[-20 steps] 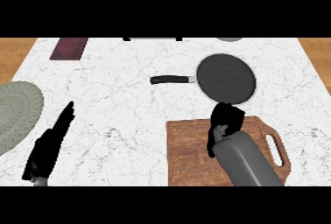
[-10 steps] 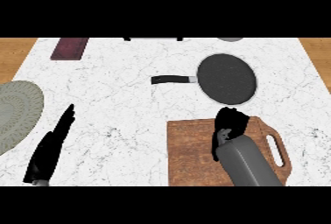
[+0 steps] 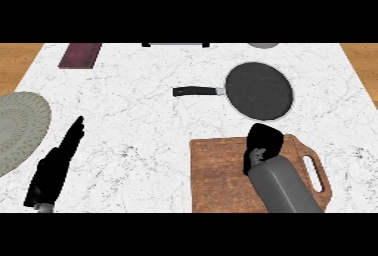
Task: Pick the squash from the cutting board and place it in the pan
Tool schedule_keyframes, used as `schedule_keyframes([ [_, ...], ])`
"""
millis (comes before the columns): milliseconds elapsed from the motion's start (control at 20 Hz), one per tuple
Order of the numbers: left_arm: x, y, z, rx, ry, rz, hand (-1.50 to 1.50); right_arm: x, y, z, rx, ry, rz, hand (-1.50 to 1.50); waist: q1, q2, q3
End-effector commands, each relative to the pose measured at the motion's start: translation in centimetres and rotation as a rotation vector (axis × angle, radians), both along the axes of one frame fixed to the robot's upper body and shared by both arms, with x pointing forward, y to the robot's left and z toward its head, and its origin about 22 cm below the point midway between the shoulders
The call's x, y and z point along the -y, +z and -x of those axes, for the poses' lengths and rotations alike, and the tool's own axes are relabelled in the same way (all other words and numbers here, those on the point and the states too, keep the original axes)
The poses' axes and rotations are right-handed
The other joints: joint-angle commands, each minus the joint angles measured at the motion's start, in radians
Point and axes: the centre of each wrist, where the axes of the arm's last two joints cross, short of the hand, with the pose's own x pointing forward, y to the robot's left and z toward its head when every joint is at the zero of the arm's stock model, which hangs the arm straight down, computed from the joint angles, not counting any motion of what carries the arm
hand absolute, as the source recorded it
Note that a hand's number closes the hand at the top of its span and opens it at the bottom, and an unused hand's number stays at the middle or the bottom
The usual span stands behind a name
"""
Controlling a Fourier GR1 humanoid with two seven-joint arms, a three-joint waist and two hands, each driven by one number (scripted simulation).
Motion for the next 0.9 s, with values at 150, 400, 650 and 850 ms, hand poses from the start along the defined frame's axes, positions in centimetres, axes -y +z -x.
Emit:
schedule_keyframes([
  [150, -0.2, 0.5, 0.0, -0.01, 0.002, 0.0, 0.0, 0.5, -0.1, -0.1, 0.009, -0.108, -0.047, 1.5, -0.002, 0.005, 0.004],
  [400, -0.6, -1.2, 0.6, -0.026, 0.045, 0.01, 0.0, 5.9, -0.4, 1.7, 0.149, -0.609, -0.141, 1.5, -0.053, -0.006, 0.005],
  [650, -0.8, -1.8, 1.2, -0.032, 0.057, 0.002, 0.0, 9.2, -0.5, 3.8, 0.302, -0.906, -0.067, 1.5, -0.067, -0.01, 0.0],
  [850, -1.2, -0.1, 0.4, -0.018, 0.032, 0.002, 0.0, 7.8, 2.9, 4.2, 0.581, -0.866, 0.067, 1.5, -0.047, -0.013, -0.001],
])
